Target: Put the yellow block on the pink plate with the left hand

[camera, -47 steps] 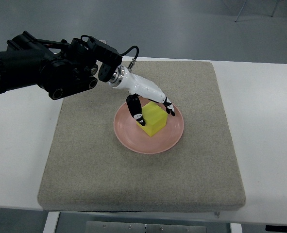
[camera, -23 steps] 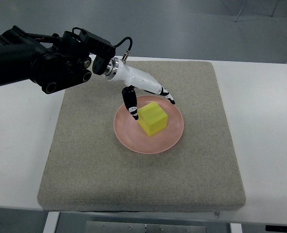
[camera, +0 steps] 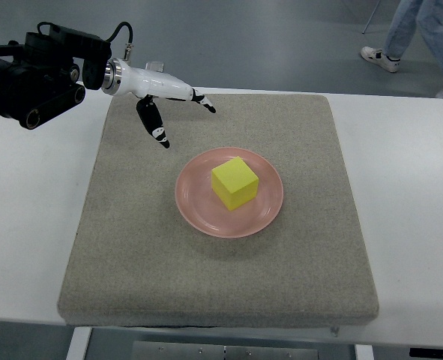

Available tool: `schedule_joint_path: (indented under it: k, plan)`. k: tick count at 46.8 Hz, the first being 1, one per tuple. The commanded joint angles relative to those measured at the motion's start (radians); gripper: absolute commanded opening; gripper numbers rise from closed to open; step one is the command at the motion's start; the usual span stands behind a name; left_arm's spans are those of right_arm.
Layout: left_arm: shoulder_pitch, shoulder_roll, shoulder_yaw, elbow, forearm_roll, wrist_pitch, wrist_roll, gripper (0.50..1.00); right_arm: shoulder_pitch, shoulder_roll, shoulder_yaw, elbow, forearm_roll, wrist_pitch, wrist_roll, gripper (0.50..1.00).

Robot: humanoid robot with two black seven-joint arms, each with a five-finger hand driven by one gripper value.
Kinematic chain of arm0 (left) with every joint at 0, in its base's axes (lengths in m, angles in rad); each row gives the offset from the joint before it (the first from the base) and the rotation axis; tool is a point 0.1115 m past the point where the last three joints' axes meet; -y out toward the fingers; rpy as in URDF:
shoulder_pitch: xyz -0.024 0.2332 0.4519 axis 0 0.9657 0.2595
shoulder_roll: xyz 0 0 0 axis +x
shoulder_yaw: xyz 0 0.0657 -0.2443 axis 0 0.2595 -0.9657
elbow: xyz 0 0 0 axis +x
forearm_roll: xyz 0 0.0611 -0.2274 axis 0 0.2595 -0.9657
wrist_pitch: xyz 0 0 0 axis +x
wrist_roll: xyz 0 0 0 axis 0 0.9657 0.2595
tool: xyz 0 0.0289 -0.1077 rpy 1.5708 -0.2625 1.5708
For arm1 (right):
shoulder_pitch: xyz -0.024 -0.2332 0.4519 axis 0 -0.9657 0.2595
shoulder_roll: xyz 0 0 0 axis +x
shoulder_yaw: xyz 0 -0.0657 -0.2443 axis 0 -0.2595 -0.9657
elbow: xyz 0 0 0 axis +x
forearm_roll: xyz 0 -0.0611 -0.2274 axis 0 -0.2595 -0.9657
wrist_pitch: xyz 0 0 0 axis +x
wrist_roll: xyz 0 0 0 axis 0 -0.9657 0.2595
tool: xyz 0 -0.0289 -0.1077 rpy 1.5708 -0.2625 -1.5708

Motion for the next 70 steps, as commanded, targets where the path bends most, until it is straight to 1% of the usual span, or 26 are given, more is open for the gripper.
schedule_joint_path:
  k: [1,6,11,14,20,25,31,33,36,39,46,50,54,56,58,63,65,70]
  plan:
    - [0.035,0.002,-0.037,0.039,-0.002,0.0,0.0,0.962,0.0,0.0,0.0,0.0,0.0,0.0,0.0,0.924]
    - [0.073,0.005,-0.05,0.07,-0.005,0.003,0.0,0.962,0.0,0.0,0.0,0.0,0.0,0.0,0.0,0.924]
    - [0.098,-0.001,-0.086,0.145,-0.04,0.038,0.0,0.962,0.0,0.0,0.0,0.002,0.0,0.0,0.0,0.924]
    - [0.127,-0.003,-0.113,0.197,-0.089,0.043,0.0,0.964,0.0,0.0,0.0,0.0,0.0,0.001,0.0,0.924]
    - [0.161,-0.016,-0.135,0.294,-0.215,0.041,0.0,0.964,0.0,0.0,0.0,0.0,0.0,0.0,0.0,0.924]
    - [0.188,-0.02,-0.144,0.316,-0.34,0.035,0.0,0.964,0.0,0.0,0.0,0.0,0.0,0.0,0.0,0.924]
    - [0.218,-0.02,-0.139,0.339,-0.556,0.033,0.0,0.964,0.0,0.0,0.0,0.0,0.0,0.0,0.0,0.924]
    - [0.228,-0.027,-0.138,0.352,-0.624,0.033,0.019,0.964,0.0,0.0,0.0,0.0,0.0,0.001,0.0,0.924]
    - [0.248,-0.055,-0.138,0.375,-0.704,0.038,0.065,0.964,0.0,0.0,0.0,0.002,0.0,0.0,0.0,0.924]
    - [0.273,-0.085,-0.139,0.404,-0.761,0.046,0.117,0.964,0.0,0.0,0.0,0.0,0.0,0.001,0.0,0.924]
    - [0.3,-0.15,-0.176,0.472,-0.865,0.059,0.215,0.96,0.0,0.0,0.0,0.0,0.0,0.001,0.0,0.924]
    - [0.31,-0.171,-0.23,0.486,-0.919,0.096,0.285,0.958,0.0,0.0,0.0,0.002,0.0,0.001,0.0,0.924]
    - [0.31,-0.174,-0.294,0.486,-0.963,0.141,0.359,0.945,0.0,0.0,0.0,0.0,0.0,0.0,0.0,0.924]
    - [0.314,-0.176,-0.325,0.481,-0.986,0.17,0.382,0.945,0.0,0.0,0.0,0.0,0.0,0.001,0.0,0.924]
    - [0.319,-0.176,-0.357,0.477,-1.009,0.182,0.385,0.943,0.0,0.0,0.0,0.0,0.0,0.0,0.0,0.924]
    - [0.325,-0.176,-0.434,0.475,-1.078,0.173,0.367,0.936,0.0,0.0,0.0,0.0,0.0,0.001,0.0,0.924]
    - [0.331,-0.176,-0.461,0.472,-1.103,0.161,0.343,0.934,-0.002,0.0,0.0,0.0,0.0,0.001,0.0,0.924]
    - [0.342,-0.176,-0.526,0.46,-1.127,0.101,0.257,0.934,0.0,0.0,0.0,0.0,0.0,0.001,0.0,0.924]
